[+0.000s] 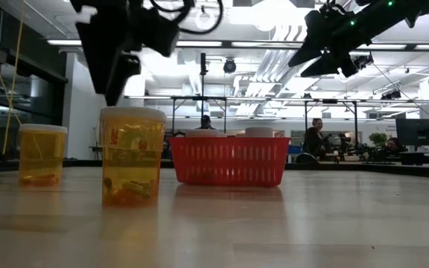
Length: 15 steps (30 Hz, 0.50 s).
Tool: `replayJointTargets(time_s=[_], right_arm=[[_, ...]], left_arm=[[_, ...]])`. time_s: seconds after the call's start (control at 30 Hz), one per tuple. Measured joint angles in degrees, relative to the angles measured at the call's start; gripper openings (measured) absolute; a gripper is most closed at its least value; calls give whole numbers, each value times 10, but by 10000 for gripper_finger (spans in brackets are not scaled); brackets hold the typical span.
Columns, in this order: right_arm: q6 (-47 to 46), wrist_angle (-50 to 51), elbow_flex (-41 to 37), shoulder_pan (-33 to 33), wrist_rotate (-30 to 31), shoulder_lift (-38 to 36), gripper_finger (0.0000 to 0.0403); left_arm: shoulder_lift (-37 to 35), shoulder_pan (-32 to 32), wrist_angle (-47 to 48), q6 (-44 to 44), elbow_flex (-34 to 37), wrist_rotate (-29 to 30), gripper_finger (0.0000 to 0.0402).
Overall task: Pick and place pill bottles into a basket
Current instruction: Put the top orange pill bottle into the red bin
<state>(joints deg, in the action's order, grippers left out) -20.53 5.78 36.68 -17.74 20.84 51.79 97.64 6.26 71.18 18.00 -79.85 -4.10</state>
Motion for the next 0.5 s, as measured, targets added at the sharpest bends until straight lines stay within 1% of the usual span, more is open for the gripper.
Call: replayJointTargets(time_s=[0.07,0.23,0.37,0.5], right_arm=[[0,0,0,0,0,0,256],[3,6,0,0,-2,0,256],[-11,23,0,0,-3,0,256],[-25,31,0,0,-15,0,256]], left_arm=[[-16,7,12,22,0,-1,317],[-70,39,6,94,0,7,317],[-105,76,10,146,0,54,317],[-113,119,13,178,0,104,317]])
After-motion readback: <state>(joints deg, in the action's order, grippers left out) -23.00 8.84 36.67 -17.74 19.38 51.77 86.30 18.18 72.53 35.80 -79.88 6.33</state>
